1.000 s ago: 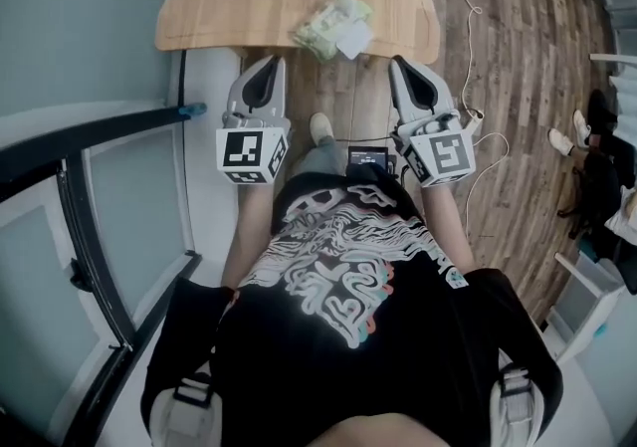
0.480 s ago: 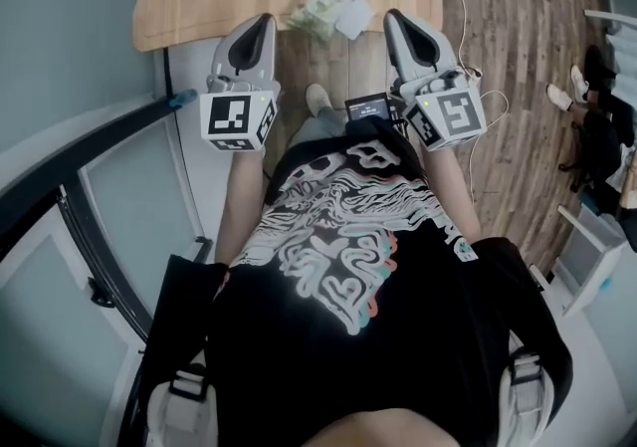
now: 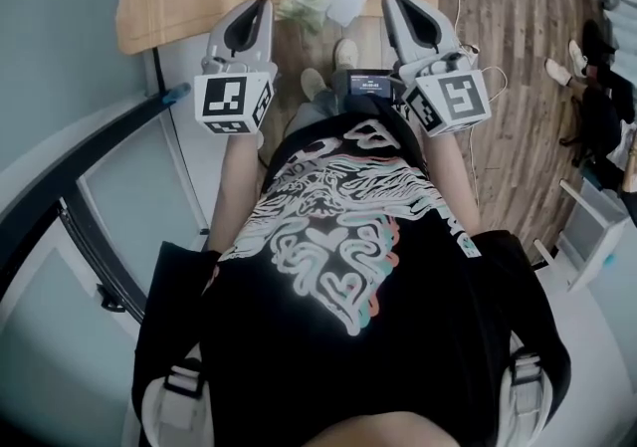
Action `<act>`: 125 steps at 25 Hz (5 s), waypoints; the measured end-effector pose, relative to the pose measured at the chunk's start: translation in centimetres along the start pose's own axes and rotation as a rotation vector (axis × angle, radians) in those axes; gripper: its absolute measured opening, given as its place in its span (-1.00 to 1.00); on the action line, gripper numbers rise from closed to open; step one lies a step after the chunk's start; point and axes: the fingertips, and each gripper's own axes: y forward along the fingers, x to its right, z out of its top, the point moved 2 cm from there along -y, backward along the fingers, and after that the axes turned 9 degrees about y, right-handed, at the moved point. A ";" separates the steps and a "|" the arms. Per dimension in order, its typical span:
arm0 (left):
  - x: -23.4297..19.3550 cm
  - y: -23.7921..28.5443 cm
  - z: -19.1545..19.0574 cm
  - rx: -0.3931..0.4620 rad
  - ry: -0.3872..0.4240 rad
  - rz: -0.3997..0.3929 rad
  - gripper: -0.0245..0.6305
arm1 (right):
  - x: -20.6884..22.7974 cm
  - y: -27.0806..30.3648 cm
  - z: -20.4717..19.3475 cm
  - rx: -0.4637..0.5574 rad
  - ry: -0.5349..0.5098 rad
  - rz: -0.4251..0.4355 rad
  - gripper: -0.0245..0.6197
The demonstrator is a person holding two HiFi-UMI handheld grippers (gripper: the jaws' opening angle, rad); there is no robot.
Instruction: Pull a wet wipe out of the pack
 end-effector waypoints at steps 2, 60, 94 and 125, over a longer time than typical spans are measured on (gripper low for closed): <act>0.2 0.4 -0.4 -0.012 0.002 -0.005 -0.97 | 0.4 -0.2 -0.4 -0.017 0.003 -0.006 -0.93; 6.3 10.6 -11.2 -0.588 1.024 -0.871 -0.69 | 2.2 7.4 -12.8 -0.358 -0.090 0.193 -0.92; 6.8 11.4 -12.5 -0.761 1.157 -1.081 -0.84 | 4.1 8.6 -12.9 -0.392 -0.061 0.276 -0.92; 6.5 11.6 -10.6 -0.653 0.857 -0.675 -0.95 | 1.2 10.2 -15.9 -0.545 -0.345 0.298 -0.75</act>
